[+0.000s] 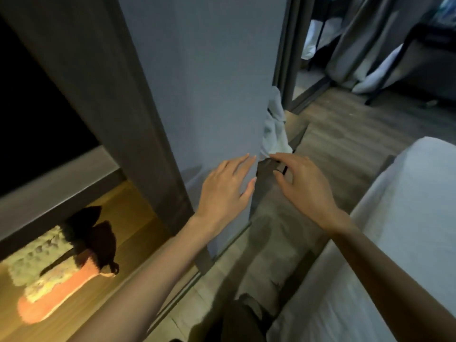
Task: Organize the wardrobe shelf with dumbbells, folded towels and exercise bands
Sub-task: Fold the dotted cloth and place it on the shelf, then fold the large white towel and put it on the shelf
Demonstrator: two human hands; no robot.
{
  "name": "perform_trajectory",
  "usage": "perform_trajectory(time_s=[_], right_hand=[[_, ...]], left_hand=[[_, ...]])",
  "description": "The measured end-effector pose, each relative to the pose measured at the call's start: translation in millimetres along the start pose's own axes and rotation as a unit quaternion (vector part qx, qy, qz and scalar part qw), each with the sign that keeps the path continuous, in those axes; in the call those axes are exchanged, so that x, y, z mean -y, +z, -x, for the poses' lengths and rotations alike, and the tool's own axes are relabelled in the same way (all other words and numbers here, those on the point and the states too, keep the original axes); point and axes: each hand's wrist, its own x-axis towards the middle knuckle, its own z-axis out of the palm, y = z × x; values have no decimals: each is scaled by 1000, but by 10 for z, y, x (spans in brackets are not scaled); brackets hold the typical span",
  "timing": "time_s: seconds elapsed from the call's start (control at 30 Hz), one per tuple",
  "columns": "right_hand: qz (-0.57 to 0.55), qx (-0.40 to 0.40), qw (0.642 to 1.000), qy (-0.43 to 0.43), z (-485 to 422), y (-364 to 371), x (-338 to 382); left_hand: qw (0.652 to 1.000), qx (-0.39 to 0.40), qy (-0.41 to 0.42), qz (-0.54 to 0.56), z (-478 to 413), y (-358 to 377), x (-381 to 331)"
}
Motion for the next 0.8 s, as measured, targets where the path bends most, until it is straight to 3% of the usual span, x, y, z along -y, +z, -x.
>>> perform_trajectory(time_s=[0.37, 0.67, 0.8], right_hand=[[26, 9, 999, 31, -820, -714, -896], [0, 2, 1000, 10, -1595, -704, -1643], [10, 17, 1000, 18, -1959, -586, -1978]], left_hand=[[999, 37, 16, 29, -1435, 320, -501], [998, -29, 7, 60, -2334, 756, -599], [998, -3, -10, 60, -2718, 1087, -628]])
